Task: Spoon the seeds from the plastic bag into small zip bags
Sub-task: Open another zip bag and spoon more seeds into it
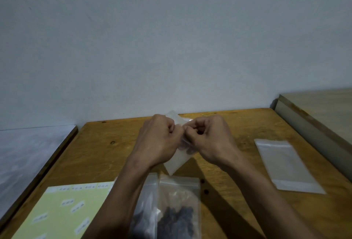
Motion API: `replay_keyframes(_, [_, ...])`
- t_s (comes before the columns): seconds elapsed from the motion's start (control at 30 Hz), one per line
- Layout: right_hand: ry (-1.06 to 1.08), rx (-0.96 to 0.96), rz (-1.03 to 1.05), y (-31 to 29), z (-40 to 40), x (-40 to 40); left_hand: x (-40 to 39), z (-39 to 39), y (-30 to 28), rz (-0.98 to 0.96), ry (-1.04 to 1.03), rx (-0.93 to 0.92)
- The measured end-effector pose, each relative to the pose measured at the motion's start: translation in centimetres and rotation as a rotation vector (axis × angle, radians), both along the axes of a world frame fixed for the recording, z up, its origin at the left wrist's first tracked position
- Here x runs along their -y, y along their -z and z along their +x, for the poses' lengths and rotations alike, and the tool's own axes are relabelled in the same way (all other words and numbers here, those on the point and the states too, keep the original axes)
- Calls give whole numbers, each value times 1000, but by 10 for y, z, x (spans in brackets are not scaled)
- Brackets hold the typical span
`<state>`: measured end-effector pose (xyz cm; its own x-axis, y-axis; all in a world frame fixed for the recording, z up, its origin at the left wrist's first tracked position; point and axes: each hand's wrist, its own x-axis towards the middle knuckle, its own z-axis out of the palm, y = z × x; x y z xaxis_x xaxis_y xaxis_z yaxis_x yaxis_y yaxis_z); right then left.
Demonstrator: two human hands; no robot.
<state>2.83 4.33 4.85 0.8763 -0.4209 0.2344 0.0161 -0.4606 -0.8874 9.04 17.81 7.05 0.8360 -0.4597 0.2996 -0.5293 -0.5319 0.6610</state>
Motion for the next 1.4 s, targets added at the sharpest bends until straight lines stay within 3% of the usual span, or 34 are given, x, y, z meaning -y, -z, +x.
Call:
replay_keyframes(0.13, [162, 9, -95, -9, 2, 9, -6, -8, -11, 14, -17, 22])
replay_keyframes(0.3, [-118, 40, -19, -16, -8, 4, -7, -1, -28, -70, -128, -29])
replay_keyframes(0.43, [-195, 1, -59, -15, -6, 8, -13, 4, -30, -131, -5, -119])
replay_keyframes(0.47, [-201, 19, 23, -14, -5, 12, -16, 5, -27, -93, 22, -69])
replay_keyframes(0.57, [-259, 30, 378, -12, -3, 20, -23, 11, -14, 295, 140, 40])
replay_keyframes(0.8, [-309, -126, 182, 0, -1, 29, -21, 17, -4, 638, 166, 183])
replay_keyframes(0.93, [-337, -138, 228, 3, 2, 33, -17, 18, -3, 591, 212, 86])
replay_keyframes(1.1, [-208, -152, -27, 6, 14, 30, -9, 28, 12, 451, 177, 54])
replay_keyframes(1.2, [29, -135, -98, 12, 15, 39, -16, 42, 20, 385, 107, -2])
replay_keyframes(1.27, [204, -241, -163, 24, 10, 48, -24, 54, 23, 379, 69, -49])
replay_keyframes(1.4, [174, -462, 82, 55, 7, 49, -27, 70, 27, 377, 113, -195])
